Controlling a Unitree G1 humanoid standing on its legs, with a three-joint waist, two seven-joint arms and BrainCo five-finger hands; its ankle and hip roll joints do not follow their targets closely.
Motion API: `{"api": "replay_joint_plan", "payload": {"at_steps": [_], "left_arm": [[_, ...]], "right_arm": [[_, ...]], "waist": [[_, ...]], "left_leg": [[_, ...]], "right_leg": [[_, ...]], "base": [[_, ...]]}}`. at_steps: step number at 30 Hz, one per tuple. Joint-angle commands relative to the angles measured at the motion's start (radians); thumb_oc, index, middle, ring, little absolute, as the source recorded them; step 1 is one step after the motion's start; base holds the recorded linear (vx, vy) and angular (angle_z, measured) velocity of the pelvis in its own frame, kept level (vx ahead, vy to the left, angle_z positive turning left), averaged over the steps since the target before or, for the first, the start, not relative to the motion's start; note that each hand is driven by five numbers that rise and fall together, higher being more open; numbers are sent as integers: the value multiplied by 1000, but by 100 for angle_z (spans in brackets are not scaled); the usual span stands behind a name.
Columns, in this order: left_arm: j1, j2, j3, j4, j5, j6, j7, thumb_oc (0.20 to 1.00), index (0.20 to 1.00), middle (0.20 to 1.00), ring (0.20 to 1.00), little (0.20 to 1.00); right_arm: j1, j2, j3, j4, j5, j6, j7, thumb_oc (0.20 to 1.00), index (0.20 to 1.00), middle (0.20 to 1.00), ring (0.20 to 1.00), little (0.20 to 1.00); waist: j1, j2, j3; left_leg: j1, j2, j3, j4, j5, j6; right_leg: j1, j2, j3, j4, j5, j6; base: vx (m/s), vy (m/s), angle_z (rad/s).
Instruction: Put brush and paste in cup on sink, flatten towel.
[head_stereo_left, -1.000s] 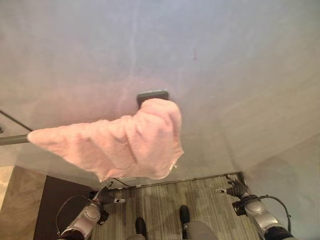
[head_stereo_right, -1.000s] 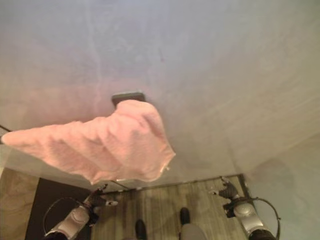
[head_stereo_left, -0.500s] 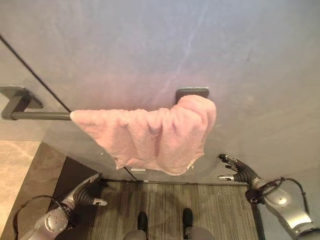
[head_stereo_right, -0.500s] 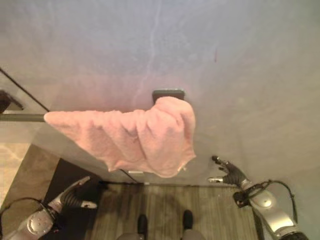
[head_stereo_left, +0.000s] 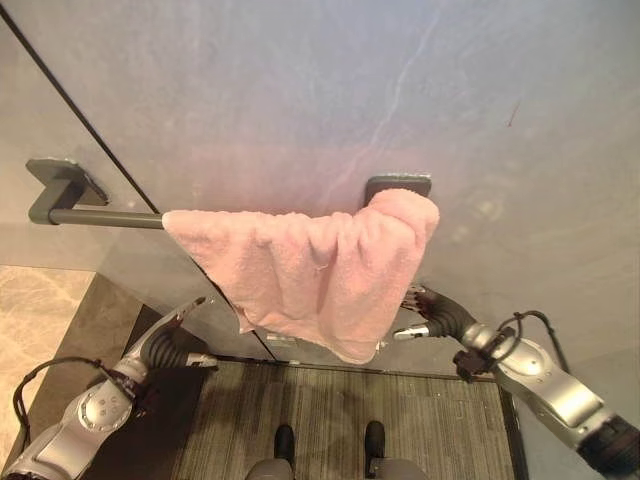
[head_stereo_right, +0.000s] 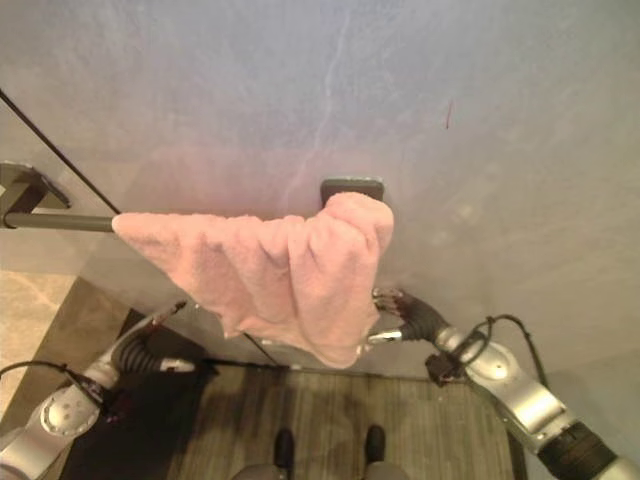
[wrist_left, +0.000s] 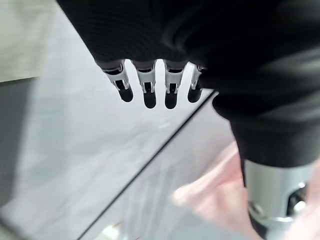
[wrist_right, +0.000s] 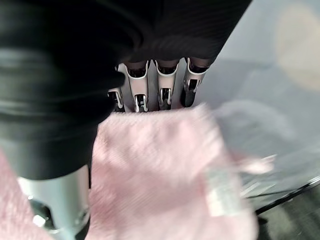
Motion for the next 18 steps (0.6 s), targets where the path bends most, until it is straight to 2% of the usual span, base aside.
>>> {"api": "replay_joint_plan", "payload": {"at_steps": [1, 4, 6, 10, 15, 16, 17, 18], "left_arm": [[-54, 54, 9, -4, -30, -43, 54, 1000, 1000, 1000, 1000, 1000], [-81, 38, -1, -12, -38, -46, 62, 1000, 1000, 1000, 1000, 1000], [-141, 5, -28, -27, -46, -45, 84, 1000, 1000, 1000, 1000, 1000], [-167, -23, -44, -67, -58, -49, 88, 1000, 1000, 1000, 1000, 1000], [-222, -102, -131, -86, -60, -39, 80, 1000, 1000, 1000, 1000, 1000], [-233, -122, -163, -84, -42, -33, 75, 1000, 1000, 1000, 1000, 1000], [-236, -131, -178, -78, -35, -31, 73, 1000, 1000, 1000, 1000, 1000], [-237, -132, -180, -76, -35, -32, 73, 1000, 1000, 1000, 1000, 1000]], "right_arm": [[-96, 45, 29, -24, -17, -48, -57, 1000, 1000, 1000, 1000, 1000], [-118, 84, 37, -15, -27, -48, -76, 1000, 1000, 1000, 1000, 1000], [-149, 144, 49, 0, -78, -44, -117, 1000, 1000, 1000, 1000, 1000], [-149, 186, 42, 5, -99, -42, -139, 1000, 1000, 1000, 1000, 1000], [-111, 241, 23, 18, -127, -37, -170, 1000, 1000, 1000, 1000, 1000], [-105, 256, 26, 29, -132, -34, -177, 589, 589, 589, 589, 589], [-101, 263, 27, 38, -130, -33, -179, 470, 470, 470, 470, 470], [-101, 263, 27, 39, -130, -33, -179, 388, 388, 388, 388, 388]], "waist": [[8, -66, -56], [4, -67, -59], [-11, -70, -62], [-20, -75, -62], [-34, -88, -69], [-39, -93, -73], [-39, -96, -74], [-38, -96, -74]], "left_leg": [[-46, 23, 25, 5, 23, -31], [-46, 21, 30, 5, 21, -30], [-49, 16, 49, 5, 15, -29], [-54, 15, 68, 5, 13, -28], [-53, 22, 77, 5, 10, -28], [-48, 23, 79, 5, 7, -27], [-46, 24, 79, 5, 6, -26], [-45, 24, 79, 5, 6, -26]], "right_leg": [[-41, -118, 87, 56, -19, 104], [-44, -120, 95, 48, -10, 105], [-56, -127, 113, 28, 15, 111], [-72, -128, 132, 12, 33, 115], [-77, -125, 145, 9, 36, 117], [-74, -122, 149, 8, 34, 117], [-73, -120, 151, 8, 34, 117], [-73, -120, 151, 8, 34, 117]], "base": [[1, 24, -4], [-7, 33, -11], [-32, 52, -19], [-18, 24, -25], [7, 12, -15], [23, -2, -6], [16, -2, -4], [25, -8, -5]]}}
